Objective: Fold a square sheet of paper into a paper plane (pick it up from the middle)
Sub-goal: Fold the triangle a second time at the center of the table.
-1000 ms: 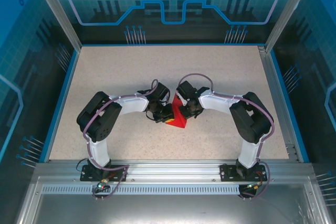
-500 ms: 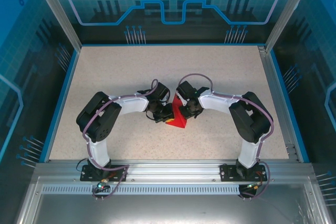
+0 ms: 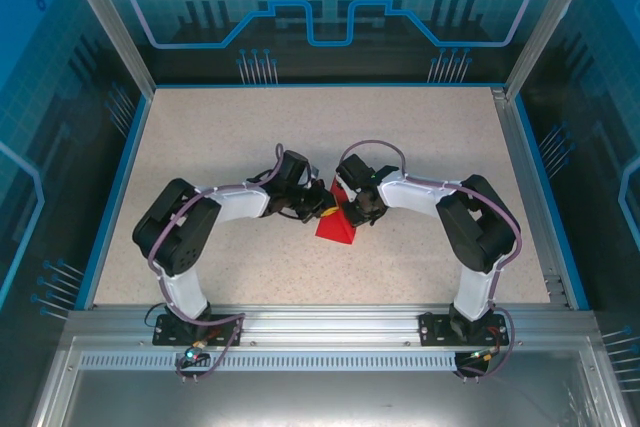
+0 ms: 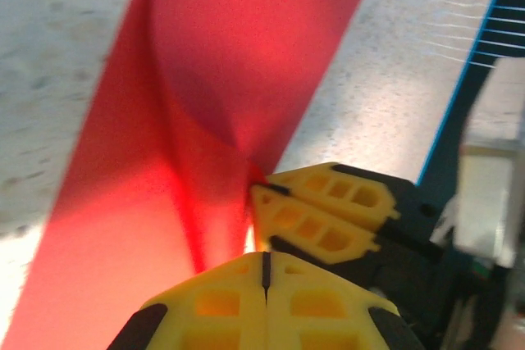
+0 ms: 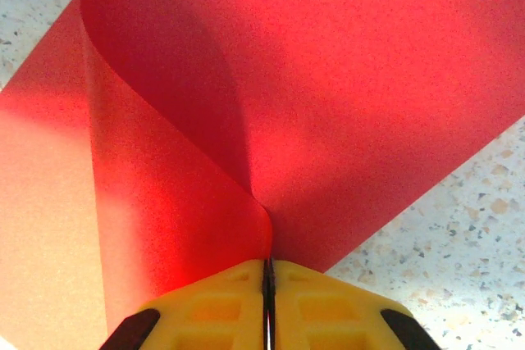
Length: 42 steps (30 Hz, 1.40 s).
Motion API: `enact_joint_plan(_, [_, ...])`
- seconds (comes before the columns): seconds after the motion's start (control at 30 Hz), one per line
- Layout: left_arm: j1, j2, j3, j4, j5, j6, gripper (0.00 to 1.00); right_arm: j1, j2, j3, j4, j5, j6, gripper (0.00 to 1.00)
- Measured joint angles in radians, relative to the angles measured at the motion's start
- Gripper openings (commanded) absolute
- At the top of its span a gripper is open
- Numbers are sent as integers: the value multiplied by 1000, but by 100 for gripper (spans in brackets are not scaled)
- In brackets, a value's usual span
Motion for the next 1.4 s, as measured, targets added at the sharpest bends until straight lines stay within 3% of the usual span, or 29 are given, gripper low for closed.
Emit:
enact_joint_plan(0.3, [-1,45,0,80,29,-37,0,0,0,0,0,0,0,10])
enact_joint_plan(1.0, [-3,129,11,34,-12,-24,0,0,0,-2,7,-6,7,13])
enact_joint_plan(1.27, [-6,129,11,32,-18,-5,0,-2,0,-2,10,-23,24,21])
enact_joint_plan(1.4, [-6,129,11,32,-18,-3,0,-5,-10,-2,10,-32,42,34])
